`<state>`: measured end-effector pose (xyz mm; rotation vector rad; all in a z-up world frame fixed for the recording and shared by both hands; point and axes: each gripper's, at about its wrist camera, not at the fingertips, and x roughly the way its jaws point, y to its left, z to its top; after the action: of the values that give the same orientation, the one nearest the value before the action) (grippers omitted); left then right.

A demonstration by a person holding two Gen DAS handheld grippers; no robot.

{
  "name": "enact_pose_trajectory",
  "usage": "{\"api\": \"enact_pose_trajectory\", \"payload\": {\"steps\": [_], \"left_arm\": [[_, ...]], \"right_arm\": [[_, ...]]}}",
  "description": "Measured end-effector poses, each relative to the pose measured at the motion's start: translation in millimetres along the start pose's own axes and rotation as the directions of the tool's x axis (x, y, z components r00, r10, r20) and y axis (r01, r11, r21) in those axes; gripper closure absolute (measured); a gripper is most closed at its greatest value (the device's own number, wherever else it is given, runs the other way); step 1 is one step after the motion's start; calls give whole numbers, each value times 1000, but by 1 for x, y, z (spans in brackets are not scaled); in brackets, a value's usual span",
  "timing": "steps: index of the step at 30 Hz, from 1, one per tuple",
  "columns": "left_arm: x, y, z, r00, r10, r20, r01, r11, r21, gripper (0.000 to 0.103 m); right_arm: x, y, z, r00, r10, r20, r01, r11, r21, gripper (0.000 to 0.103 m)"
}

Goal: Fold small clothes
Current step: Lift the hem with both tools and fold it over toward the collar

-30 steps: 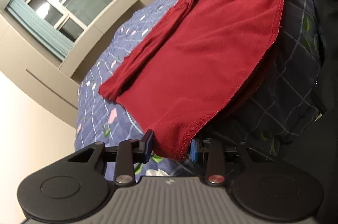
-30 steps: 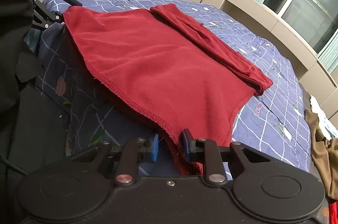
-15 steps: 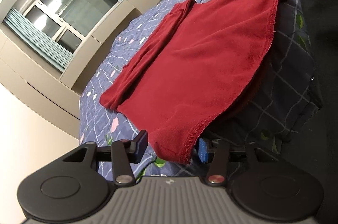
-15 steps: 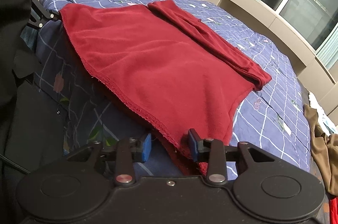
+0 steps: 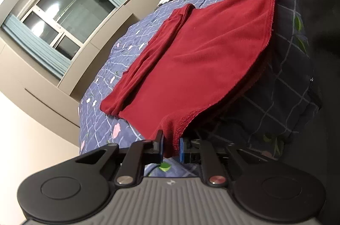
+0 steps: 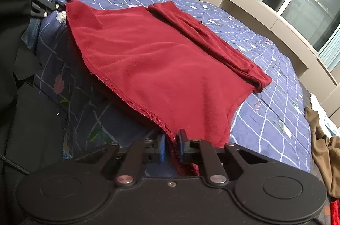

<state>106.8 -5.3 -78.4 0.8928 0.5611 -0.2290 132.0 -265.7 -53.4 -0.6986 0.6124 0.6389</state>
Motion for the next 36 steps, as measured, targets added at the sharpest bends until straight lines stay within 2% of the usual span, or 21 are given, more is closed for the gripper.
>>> {"api": "enact_pose_trajectory", "payload": {"steps": [12,20,27,33,36], "left_arm": [[11,62,26,997,44,57,-38,995,-92,91],[30,104,54,994,75,82,-62,987,-145,91],[65,147,81,996,79,51,-69,982,-174,91],[101,207,107,998,64,3,-60,957,-285,91],[126,235,117,999,44,-23,-49,944,-327,91]], "right_arm": [[-6,-39,24,995,-61,79,56,997,61,95],[3,-72,58,982,-141,127,143,990,-10,96],[24,-114,99,962,-209,174,224,972,-71,96],[58,-158,140,947,-252,200,283,948,-145,96],[83,-185,162,946,-260,194,292,943,-161,96]]}}
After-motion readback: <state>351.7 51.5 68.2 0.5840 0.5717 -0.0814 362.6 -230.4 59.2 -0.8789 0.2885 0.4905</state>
